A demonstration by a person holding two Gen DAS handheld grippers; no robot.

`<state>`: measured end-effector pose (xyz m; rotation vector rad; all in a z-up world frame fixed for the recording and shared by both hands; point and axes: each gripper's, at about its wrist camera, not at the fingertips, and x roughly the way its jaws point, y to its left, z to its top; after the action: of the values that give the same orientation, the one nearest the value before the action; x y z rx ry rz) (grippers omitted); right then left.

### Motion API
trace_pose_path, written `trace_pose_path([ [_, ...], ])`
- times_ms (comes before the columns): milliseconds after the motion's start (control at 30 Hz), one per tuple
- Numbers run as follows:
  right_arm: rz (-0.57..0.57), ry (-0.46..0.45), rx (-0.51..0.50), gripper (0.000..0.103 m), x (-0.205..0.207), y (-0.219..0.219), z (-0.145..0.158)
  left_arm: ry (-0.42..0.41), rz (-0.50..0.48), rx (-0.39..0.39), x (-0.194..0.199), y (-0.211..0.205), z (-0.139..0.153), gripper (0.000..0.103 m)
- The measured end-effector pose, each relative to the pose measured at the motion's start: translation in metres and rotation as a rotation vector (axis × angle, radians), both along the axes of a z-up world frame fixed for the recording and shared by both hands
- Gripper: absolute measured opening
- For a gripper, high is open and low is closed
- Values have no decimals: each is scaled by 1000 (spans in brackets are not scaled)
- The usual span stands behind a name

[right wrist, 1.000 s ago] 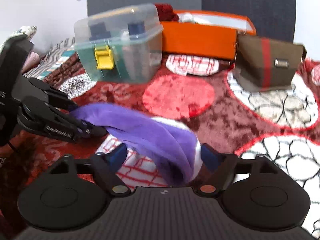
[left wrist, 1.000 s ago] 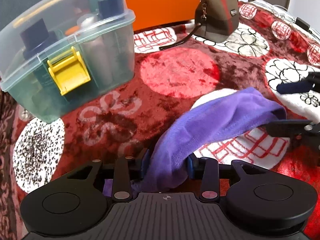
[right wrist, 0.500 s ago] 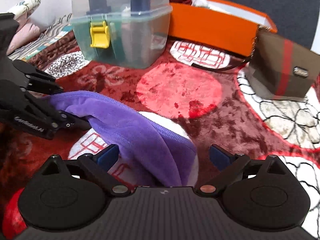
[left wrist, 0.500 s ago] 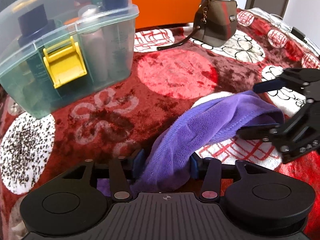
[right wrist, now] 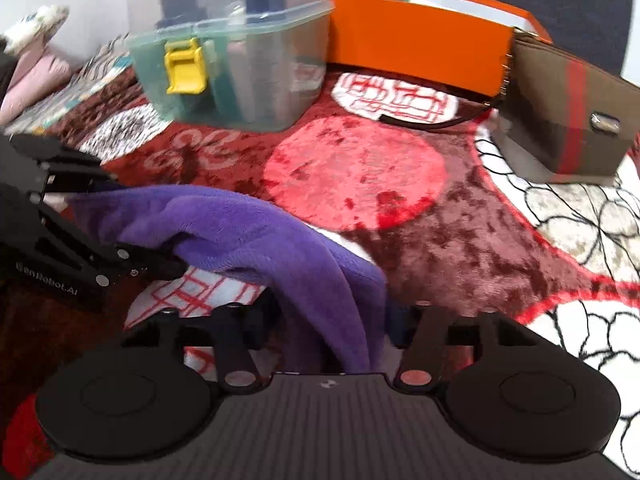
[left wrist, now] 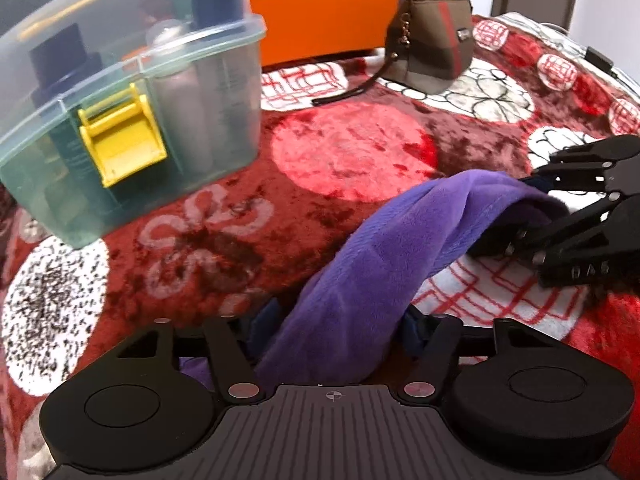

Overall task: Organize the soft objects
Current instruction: 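Lift the purple towel with both tools, holding it stretched between them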

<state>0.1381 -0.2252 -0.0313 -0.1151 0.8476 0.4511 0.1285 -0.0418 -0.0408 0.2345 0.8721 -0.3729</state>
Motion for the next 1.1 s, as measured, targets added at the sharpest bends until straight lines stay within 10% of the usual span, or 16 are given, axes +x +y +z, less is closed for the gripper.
trace_pose_path([
  [200, -100, 40, 137, 33, 7, -24, -2, -31, 59, 6, -4, 1, 2, 103],
  [1100, -187, 16, 107, 31, -5, -14, -2, -111, 118, 6, -15, 6, 7, 103],
])
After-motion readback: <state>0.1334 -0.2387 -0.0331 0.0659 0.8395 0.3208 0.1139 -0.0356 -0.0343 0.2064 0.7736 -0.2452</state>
